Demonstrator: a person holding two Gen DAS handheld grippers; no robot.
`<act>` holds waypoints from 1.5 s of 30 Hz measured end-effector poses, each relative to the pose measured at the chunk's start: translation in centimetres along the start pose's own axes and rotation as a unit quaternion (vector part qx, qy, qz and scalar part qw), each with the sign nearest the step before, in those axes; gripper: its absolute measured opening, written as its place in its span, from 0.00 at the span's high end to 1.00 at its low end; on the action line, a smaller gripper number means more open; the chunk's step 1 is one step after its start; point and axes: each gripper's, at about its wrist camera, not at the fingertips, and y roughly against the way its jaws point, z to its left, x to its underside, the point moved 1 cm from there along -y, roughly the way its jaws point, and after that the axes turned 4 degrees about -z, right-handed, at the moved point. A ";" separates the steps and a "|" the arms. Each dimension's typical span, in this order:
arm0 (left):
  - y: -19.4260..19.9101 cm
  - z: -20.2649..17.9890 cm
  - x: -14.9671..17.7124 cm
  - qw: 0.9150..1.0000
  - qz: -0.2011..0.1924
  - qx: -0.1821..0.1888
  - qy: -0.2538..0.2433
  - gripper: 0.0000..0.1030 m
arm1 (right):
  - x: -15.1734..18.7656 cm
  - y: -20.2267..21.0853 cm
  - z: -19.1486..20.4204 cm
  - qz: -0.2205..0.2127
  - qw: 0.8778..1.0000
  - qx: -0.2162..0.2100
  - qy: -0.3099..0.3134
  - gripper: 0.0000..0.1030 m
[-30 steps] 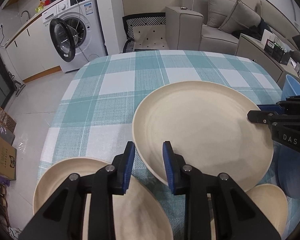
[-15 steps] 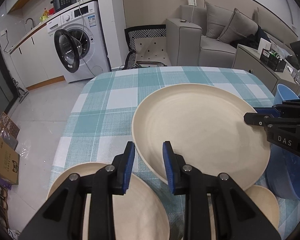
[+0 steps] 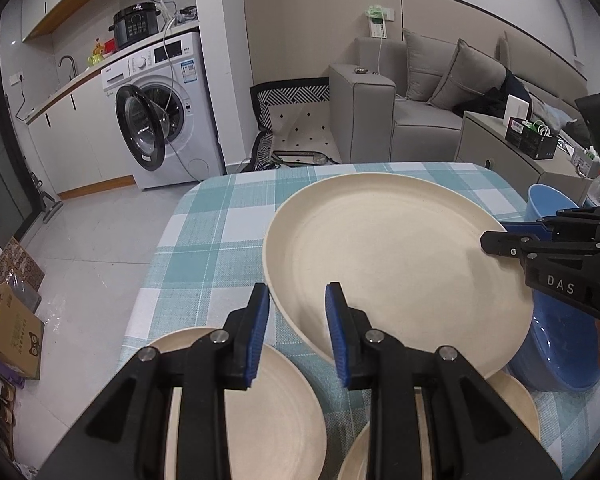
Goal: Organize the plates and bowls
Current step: 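Lift and tilt the cream plate with the right gripper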
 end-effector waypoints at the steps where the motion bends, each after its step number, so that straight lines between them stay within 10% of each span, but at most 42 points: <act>1: 0.4 -0.1 0.0 1.000 -0.005 -0.002 -0.002 0.74 | 0.1 0.2 0.0 -0.002 1.000 0.000 0.001 0.84; 45: 6.6 0.1 4.6 0.999 -0.045 0.015 0.008 0.74 | 7.8 9.5 2.9 -0.110 0.994 0.017 -0.002 0.83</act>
